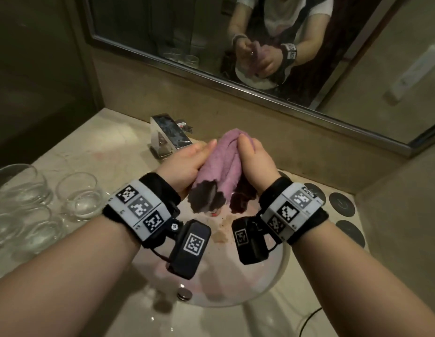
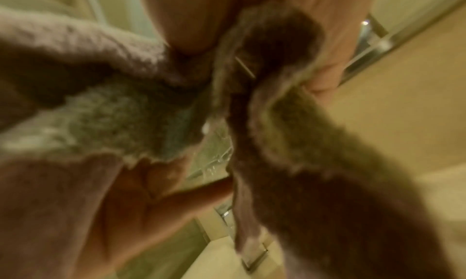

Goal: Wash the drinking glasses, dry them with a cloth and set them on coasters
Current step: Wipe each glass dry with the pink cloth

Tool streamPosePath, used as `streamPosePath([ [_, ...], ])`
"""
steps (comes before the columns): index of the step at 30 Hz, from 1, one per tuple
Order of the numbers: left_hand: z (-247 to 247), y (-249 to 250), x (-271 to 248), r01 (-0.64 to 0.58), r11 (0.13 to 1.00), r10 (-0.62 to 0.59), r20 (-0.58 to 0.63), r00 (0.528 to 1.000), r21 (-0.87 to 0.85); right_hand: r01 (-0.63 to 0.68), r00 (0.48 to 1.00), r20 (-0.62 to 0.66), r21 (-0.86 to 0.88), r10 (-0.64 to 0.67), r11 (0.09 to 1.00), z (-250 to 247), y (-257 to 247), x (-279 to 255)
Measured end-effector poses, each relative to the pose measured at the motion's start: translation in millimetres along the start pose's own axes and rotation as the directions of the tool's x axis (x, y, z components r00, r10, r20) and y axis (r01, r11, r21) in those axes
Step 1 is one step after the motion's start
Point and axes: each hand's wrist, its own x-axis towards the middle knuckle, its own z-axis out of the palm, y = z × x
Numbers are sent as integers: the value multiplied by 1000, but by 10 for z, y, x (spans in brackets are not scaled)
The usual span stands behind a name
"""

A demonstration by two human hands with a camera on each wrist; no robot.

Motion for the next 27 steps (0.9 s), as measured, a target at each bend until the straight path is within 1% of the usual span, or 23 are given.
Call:
streamPosePath([
  [2, -1, -2, 34, -13, 995, 12, 10, 1000, 102, -41, 999, 2, 62, 41, 997, -13, 49, 55],
  [4, -19, 40, 55, 5, 995, -8, 37, 999, 99, -41, 999, -33, 85, 44, 996, -3, 82, 62],
  [5, -33, 83, 67, 28, 998, -31, 54, 998, 61, 3, 997, -75, 59, 1, 998, -16, 93, 49],
  [6, -57, 116, 86, 70, 998, -70, 81, 994, 6, 98, 988, -118, -15, -100, 995, -39, 98, 27],
  [7, -75, 153, 96, 128, 989, -120, 110, 987, -69, 231, 959, -141, -111, -245, 967, -68, 93, 2],
  [8, -93, 185, 106, 183, 974, -166, 128, 978, -133, 354, 915, -129, -194, -382, 915, -99, 90, -8],
  [9, -107, 198, 119, 216, 959, -194, 130, 972, -185, 441, 879, -83, -231, -469, 868, -118, 80, -24],
  [10, -102, 208, 127, 221, 951, -198, 126, 972, -218, 489, 857, -43, -252, -514, 835, -121, 90, -19],
  [11, -78, 207, 131, 205, 949, -182, 114, 977, -240, 522, 834, -38, -271, -551, 809, -118, 105, -13],
  [12, -48, 201, 129, 178, 950, -157, 99, 983, -256, 531, 822, -56, -285, -567, 798, -110, 135, -6],
  [14, 30, 175, 121, 107, 956, -86, 87, 992, -275, 494, 833, -140, -247, -535, 834, -100, 128, 20],
  [15, 64, 159, 107, 66, 959, -43, 89, 995, -277, 444, 855, -181, -225, -485, 867, -90, 118, 33],
  [16, 88, 144, 102, 20, 962, 2, 80, 997, -271, 371, 891, -206, -184, -405, 910, -86, 88, 46],
  [17, 98, 135, 96, -33, 973, 47, 60, 997, -228, 275, 932, -207, -133, -299, 952, -72, 66, 61],
  [18, 94, 134, 80, -89, 987, 96, 46, 994, -134, 180, 964, -183, -89, -194, 980, -69, 48, 85],
  [19, 83, 136, 63, -146, 989, 146, 49, 988, -1, 88, 986, -139, -19, -90, 996, -70, 43, 115],
  [20, 65, 136, 56, -194, 972, 185, 78, 980, 131, -17, 996, -83, 110, 26, 994, -69, 34, 133],
  [21, 44, 138, 48, -220, 946, 198, 112, 974, 239, -120, 992, -8, 250, 126, 961, -68, 27, 132],
  [22, 18, 137, 52, -232, 920, 197, 141, 970, 317, -178, 984, 32, 346, 178, 921, -64, 21, 117],
  [23, -2, 129, 59, -225, 912, 178, 163, 971, 342, -197, 980, 46, 365, 194, 910, -75, 11, 98],
  [25, -52, 126, 69, -174, 945, 124, 187, 975, 276, -139, 988, -37, 250, 153, 958, -101, 16, 89],
  [27, -77, 141, 77, -82, 985, 56, 172, 984, 150, 22, 991, -137, 73, -12, 997, -143, 10, 58],
])
